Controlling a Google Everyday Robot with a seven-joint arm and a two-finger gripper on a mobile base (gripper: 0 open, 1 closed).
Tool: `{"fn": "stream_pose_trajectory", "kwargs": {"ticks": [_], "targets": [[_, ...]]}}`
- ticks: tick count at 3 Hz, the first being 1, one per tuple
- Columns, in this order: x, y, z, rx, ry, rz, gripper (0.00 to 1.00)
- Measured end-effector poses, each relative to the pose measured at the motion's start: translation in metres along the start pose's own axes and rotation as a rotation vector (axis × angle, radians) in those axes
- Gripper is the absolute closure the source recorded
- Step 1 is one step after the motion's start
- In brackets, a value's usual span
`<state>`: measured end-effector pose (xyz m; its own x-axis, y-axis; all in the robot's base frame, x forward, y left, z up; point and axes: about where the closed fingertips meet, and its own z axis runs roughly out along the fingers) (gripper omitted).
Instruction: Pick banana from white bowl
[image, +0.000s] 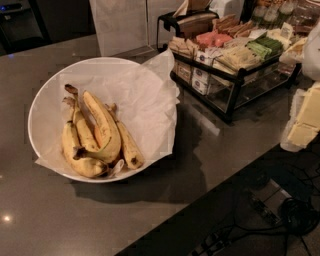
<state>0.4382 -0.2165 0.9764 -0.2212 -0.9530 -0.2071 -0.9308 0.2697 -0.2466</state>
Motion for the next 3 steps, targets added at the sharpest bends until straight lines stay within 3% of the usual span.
{"fn": "stream_pose_trajectory", "kwargs": {"ticks": [1, 2, 3], "targets": [[-0.003, 0.001, 0.001, 0.001, -0.009, -0.006, 0.00], [-0.021, 0.003, 0.003, -0.053, -0.080, -0.094, 0.00], [-0.067, 0.016, 0.011, -0.139, -0.197, -0.276, 0.00]]}}
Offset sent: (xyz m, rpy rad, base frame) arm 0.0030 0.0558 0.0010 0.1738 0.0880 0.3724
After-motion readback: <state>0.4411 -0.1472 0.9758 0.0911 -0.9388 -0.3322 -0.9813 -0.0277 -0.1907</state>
